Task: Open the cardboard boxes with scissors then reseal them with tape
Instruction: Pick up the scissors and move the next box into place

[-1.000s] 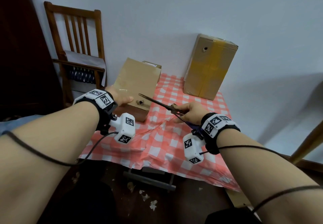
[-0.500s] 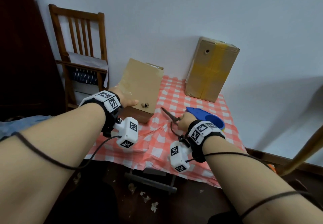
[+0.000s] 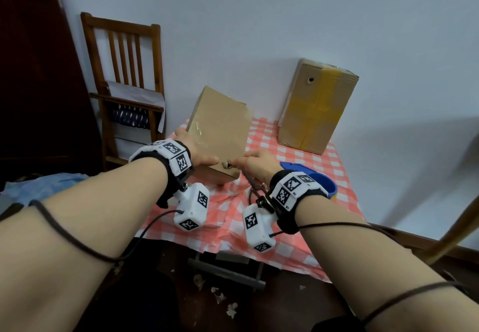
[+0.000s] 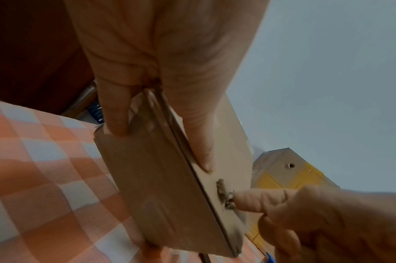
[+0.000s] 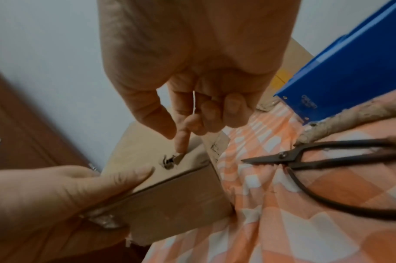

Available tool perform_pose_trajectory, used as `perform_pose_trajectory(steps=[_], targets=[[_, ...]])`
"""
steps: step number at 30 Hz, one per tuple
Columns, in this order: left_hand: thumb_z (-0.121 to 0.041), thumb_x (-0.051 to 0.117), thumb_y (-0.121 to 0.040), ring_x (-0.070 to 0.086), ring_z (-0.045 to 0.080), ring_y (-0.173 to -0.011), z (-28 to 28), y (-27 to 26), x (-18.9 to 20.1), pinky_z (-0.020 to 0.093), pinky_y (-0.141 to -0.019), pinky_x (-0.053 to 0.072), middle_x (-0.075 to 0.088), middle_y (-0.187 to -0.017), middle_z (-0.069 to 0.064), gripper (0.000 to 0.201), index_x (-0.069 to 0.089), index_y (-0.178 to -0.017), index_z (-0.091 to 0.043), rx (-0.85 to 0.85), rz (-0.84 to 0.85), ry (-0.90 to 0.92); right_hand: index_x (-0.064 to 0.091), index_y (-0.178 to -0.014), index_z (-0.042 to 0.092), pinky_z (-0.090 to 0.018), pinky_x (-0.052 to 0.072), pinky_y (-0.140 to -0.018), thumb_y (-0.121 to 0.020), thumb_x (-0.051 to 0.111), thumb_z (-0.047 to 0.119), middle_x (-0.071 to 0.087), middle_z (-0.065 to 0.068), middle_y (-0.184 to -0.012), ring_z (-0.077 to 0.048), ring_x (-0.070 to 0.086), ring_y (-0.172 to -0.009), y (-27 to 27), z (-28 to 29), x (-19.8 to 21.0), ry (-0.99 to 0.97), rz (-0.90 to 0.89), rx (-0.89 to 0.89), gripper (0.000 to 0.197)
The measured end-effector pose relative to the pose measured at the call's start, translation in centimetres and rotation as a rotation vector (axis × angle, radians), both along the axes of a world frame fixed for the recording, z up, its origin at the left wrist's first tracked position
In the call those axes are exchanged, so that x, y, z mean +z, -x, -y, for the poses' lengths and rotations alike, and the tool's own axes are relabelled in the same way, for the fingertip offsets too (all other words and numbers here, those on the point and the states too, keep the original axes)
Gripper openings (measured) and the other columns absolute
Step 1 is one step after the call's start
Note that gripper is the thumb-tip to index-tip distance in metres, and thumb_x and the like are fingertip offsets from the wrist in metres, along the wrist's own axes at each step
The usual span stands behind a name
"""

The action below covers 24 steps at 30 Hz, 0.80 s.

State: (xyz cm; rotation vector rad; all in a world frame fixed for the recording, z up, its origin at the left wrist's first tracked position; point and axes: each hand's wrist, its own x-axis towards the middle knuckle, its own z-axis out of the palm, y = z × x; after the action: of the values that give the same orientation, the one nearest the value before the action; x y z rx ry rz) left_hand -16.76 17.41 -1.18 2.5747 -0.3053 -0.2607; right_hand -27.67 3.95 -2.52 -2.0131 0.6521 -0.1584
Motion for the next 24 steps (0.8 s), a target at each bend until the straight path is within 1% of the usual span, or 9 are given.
perform_pose_trajectory(steps=[3, 6, 8, 10, 12, 15, 20, 22, 24], targets=[[-0.063, 0.078, -0.061, 0.047, 0.032, -0.123, 0.0, 0.0, 0.0, 0.042, -0.103, 0.042, 0.041, -0.139, 0.012, 0.114, 0.023, -0.145, -0.011, -0.077, 0.045, -0.011, 0.061, -0.076, 0.012, -0.012, 0.02, -0.035, -0.086, 0.064, 0.022, 0.039, -0.001, -0.056, -0.012, 0.03, -0.043, -0.2, -0.5, 0.4, 0.028, -0.036, 0.025, 0.015], [-0.071, 0.076, -0.052, 0.049, 0.031, -0.122, 0.1, -0.5, -0.3, 0.042, -0.101, 0.044, 0.04, -0.141, 0.011, 0.123, 0.023, -0.146, -0.012, -0.093, 0.05, -0.05, 0.063, -0.075, 0.011, -0.011, 0.021, -0.034, -0.085, 0.062, 0.022, 0.042, -0.002, -0.051, -0.01, 0.03, -0.032, -0.4, -0.9, 0.5, 0.072, -0.069, 0.084, 0.015], [-0.066, 0.079, -0.056, 0.048, 0.03, -0.125, 0.1, 0.0, 0.1, 0.042, -0.103, 0.043, 0.037, -0.145, 0.01, 0.121, 0.022, -0.147, -0.01, -0.118, 0.07, -0.06, 0.063, -0.073, 0.01, -0.013, 0.023, -0.033, -0.086, 0.061, 0.026, 0.045, -0.004, -0.05, -0.011, 0.033, -0.031, -0.6, -1.3, 0.3, 0.094, -0.107, 0.146, 0.02], [-0.059, 0.08, -0.06, 0.041, 0.027, -0.132, 0.0, 0.5, 0.5, 0.039, -0.108, 0.037, 0.031, -0.149, 0.009, 0.116, 0.021, -0.147, -0.01, -0.191, 0.077, -0.081, 0.059, -0.063, 0.01, -0.015, 0.026, -0.033, -0.087, 0.06, 0.034, 0.048, -0.006, -0.048, -0.013, 0.037, -0.032, -1.2, -1.5, 0.0, 0.121, -0.143, 0.161, 0.034], [-0.059, 0.082, -0.054, 0.037, 0.025, -0.135, 0.0, 0.5, 0.5, 0.038, -0.11, 0.035, 0.027, -0.151, 0.009, 0.122, 0.02, -0.148, -0.011, -0.214, 0.072, -0.085, 0.053, -0.054, 0.012, -0.015, 0.027, -0.032, -0.089, 0.059, 0.041, 0.047, -0.004, -0.043, -0.013, 0.037, -0.03, -1.7, -1.4, -0.4, 0.127, -0.155, 0.16, 0.046], [-0.056, 0.077, -0.068, 0.035, 0.022, -0.137, -0.1, 0.0, 0.3, 0.035, -0.111, 0.035, 0.019, -0.155, 0.006, 0.111, 0.017, -0.15, -0.01, -0.211, 0.108, -0.101, 0.052, -0.047, 0.015, -0.015, 0.024, -0.035, -0.087, 0.064, 0.026, 0.043, 0.0, -0.039, -0.011, 0.03, -0.029, -1.8, -0.9, -1.2, -0.039, -0.063, 0.114, 0.043], [-0.056, 0.076, -0.07, 0.04, 0.025, -0.133, -0.3, 0.3, 0.4, 0.039, -0.108, 0.038, 0.017, -0.155, 0.005, 0.108, 0.017, -0.15, -0.012, -0.211, 0.107, -0.13, 0.051, -0.052, 0.01, -0.014, 0.019, -0.032, -0.08, 0.072, 0.015, 0.04, 0.004, -0.033, -0.007, 0.027, -0.025, -1.9, -1.0, -2.2, -0.155, 0.042, -0.007, 0.034], [-0.054, 0.075, -0.072, 0.04, 0.026, -0.133, -0.2, 0.2, 0.3, 0.038, -0.108, 0.037, 0.023, -0.152, 0.009, 0.104, 0.02, -0.148, -0.007, -0.188, 0.092, -0.111, 0.052, -0.054, 0.008, -0.014, 0.02, -0.031, -0.077, 0.074, 0.012, 0.04, 0.004, -0.032, -0.006, 0.028, -0.024, -2.0, -0.9, -2.2, -0.164, 0.077, -0.046, 0.032], [-0.056, 0.077, -0.068, 0.047, 0.029, -0.126, 0.0, 0.1, 0.2, 0.04, -0.105, 0.04, 0.037, -0.143, 0.013, 0.106, 0.024, -0.143, -0.002, -0.143, 0.054, -0.093, 0.055, -0.055, 0.006, -0.014, 0.024, -0.031, -0.073, 0.076, 0.008, 0.043, 0.002, -0.036, -0.006, 0.033, -0.026, -2.1, -0.8, -2.4, -0.152, 0.122, -0.07, 0.028]])
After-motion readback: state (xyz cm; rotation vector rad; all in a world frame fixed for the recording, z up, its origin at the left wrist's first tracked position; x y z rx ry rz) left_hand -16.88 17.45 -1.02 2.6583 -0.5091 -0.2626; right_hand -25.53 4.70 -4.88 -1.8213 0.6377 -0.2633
